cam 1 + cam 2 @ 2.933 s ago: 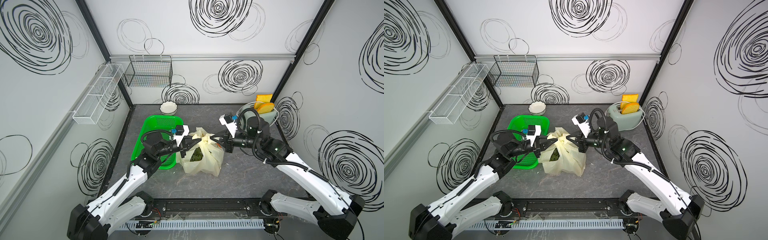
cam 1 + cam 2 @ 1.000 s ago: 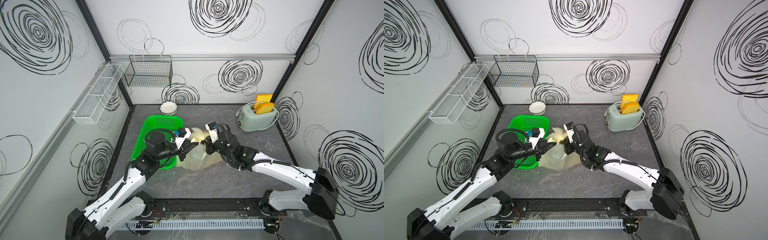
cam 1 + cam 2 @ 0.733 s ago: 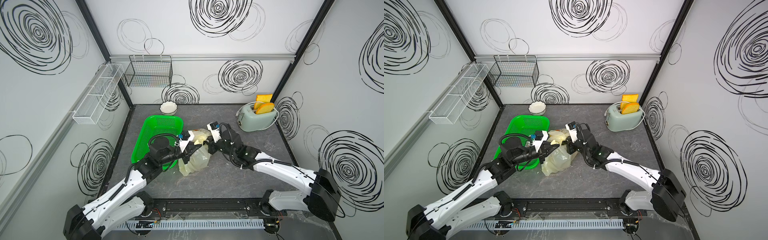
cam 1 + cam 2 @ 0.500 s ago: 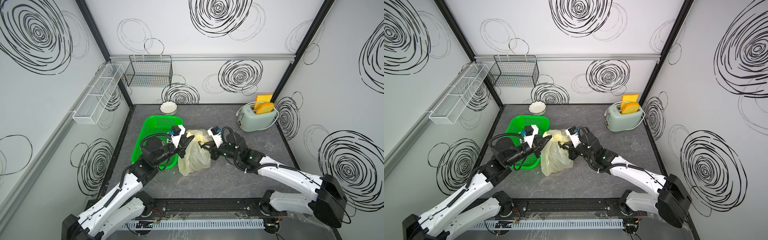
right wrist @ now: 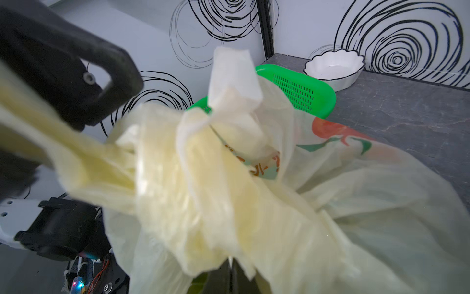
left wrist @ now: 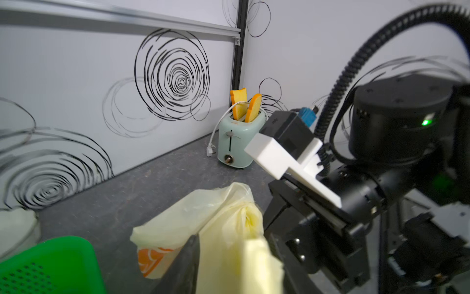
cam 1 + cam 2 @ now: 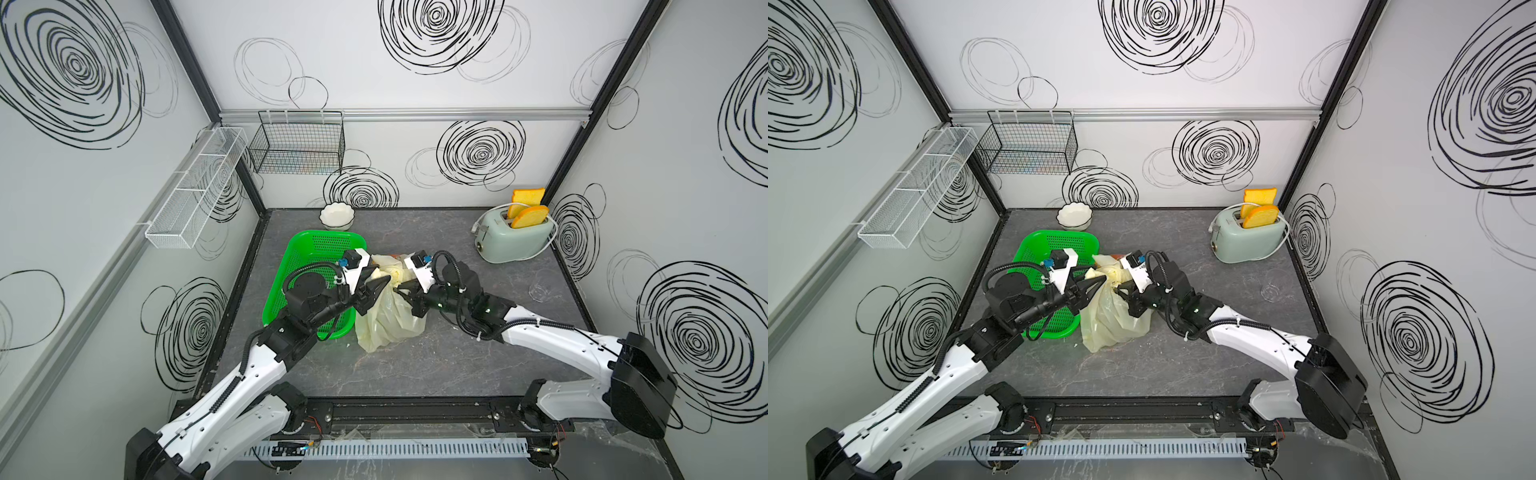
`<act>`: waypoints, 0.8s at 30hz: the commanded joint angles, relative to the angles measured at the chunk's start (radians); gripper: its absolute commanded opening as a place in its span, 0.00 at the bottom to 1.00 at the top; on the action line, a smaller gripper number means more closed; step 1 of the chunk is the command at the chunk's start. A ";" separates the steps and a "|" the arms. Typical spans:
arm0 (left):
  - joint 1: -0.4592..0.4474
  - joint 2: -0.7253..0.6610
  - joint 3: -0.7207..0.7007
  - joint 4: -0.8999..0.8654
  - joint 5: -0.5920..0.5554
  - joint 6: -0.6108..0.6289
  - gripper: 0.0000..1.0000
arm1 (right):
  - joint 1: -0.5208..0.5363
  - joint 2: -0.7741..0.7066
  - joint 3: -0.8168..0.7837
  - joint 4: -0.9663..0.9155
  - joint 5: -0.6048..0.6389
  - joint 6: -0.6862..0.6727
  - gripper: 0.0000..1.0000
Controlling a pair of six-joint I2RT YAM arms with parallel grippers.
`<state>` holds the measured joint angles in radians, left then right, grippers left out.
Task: Place the pineapple into a plastic bag & tie a knot
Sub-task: Cross the plastic bag at the center of the board.
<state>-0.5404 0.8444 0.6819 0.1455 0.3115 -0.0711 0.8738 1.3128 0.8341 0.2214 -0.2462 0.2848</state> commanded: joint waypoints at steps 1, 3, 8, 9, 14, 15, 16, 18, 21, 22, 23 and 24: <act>0.028 -0.003 0.043 -0.019 0.002 0.033 0.66 | 0.004 0.004 0.018 0.053 0.010 0.012 0.00; 0.034 0.022 0.063 -0.056 0.033 0.045 0.82 | 0.003 0.000 0.014 0.054 0.011 0.013 0.00; 0.027 0.096 0.126 -0.129 0.077 0.067 0.90 | 0.004 -0.003 0.008 0.057 0.012 0.012 0.00; 0.024 0.106 0.133 -0.131 0.083 0.066 0.92 | 0.003 -0.001 0.007 0.057 0.010 0.013 0.00; 0.000 0.150 0.164 -0.146 0.102 0.076 0.98 | 0.006 0.003 0.009 0.062 0.007 0.017 0.00; -0.008 0.158 0.167 -0.146 0.083 0.078 0.97 | 0.006 0.002 0.011 0.063 0.005 0.015 0.00; -0.014 0.166 0.171 -0.147 0.069 0.078 0.96 | 0.007 0.002 0.012 0.063 0.004 0.015 0.00; -0.028 0.182 0.182 -0.143 0.036 0.078 0.86 | 0.009 0.003 0.015 0.055 -0.001 0.016 0.00; -0.053 0.193 0.180 -0.104 0.019 0.067 0.73 | 0.014 0.003 0.015 0.046 -0.010 0.016 0.00; -0.060 0.196 0.180 -0.097 0.019 0.067 0.70 | 0.014 0.003 0.015 0.044 -0.011 0.014 0.00; -0.066 0.200 0.180 -0.093 0.015 0.067 0.66 | 0.014 0.005 0.015 0.042 -0.011 0.014 0.00; -0.070 0.206 0.180 -0.090 0.012 0.067 0.61 | 0.014 0.005 0.016 0.040 -0.011 0.013 0.00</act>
<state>-0.5953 1.0405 0.8299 -0.0002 0.3447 -0.0090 0.8806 1.3132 0.8341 0.2466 -0.2466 0.2886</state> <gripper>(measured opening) 0.636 0.045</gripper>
